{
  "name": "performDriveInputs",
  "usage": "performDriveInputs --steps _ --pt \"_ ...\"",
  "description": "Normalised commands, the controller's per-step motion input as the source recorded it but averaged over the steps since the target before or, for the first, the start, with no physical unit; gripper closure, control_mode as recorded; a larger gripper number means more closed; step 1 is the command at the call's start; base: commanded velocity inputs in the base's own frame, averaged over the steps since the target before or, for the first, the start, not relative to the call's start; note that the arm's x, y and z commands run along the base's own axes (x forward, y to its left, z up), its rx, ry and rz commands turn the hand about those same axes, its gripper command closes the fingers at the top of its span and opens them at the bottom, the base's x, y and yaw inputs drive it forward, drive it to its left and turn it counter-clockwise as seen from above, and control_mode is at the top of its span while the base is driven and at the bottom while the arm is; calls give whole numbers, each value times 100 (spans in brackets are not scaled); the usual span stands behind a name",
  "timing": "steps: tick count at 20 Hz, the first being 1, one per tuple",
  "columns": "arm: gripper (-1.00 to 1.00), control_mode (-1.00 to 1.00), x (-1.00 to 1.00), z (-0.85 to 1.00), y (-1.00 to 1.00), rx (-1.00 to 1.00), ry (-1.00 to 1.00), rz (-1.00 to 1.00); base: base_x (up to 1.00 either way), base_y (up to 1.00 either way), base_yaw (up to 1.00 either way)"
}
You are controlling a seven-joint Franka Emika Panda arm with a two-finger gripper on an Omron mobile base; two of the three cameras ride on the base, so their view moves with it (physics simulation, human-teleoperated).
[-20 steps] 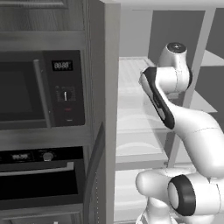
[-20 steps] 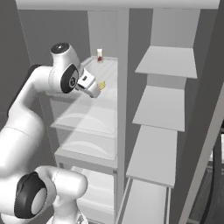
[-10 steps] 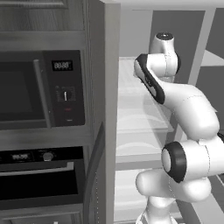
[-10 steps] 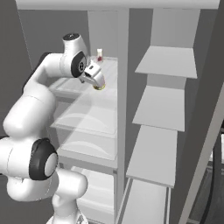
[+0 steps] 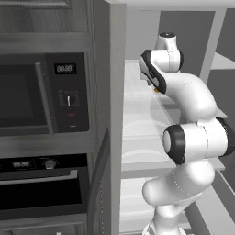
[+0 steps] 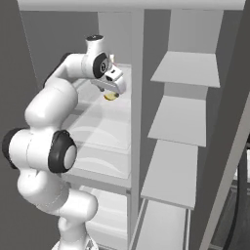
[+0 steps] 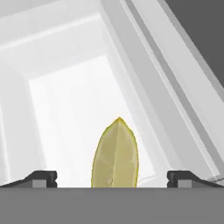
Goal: Take the pear and lemon wedge from the fridge shelf and place them in the freezer drawer to begin freezing them.
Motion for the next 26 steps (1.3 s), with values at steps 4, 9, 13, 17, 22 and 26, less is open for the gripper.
performDriveInputs --steps 4,9,13,17,22,26 --pt "-100 -100 48 -23 -26 0 11 0 0 0 0" --pt "-100 -100 54 -21 -1 0 10 0 0 0 0" --pt "-100 -100 9 -29 0 0 6 0 0 0 0" --pt "-100 -100 -11 -34 6 0 2 0 0 0 0" --pt "-100 -100 -15 -25 8 0 0 0 0 0 0" --pt "-100 -100 -14 -21 9 0 0 0 0 0 0"
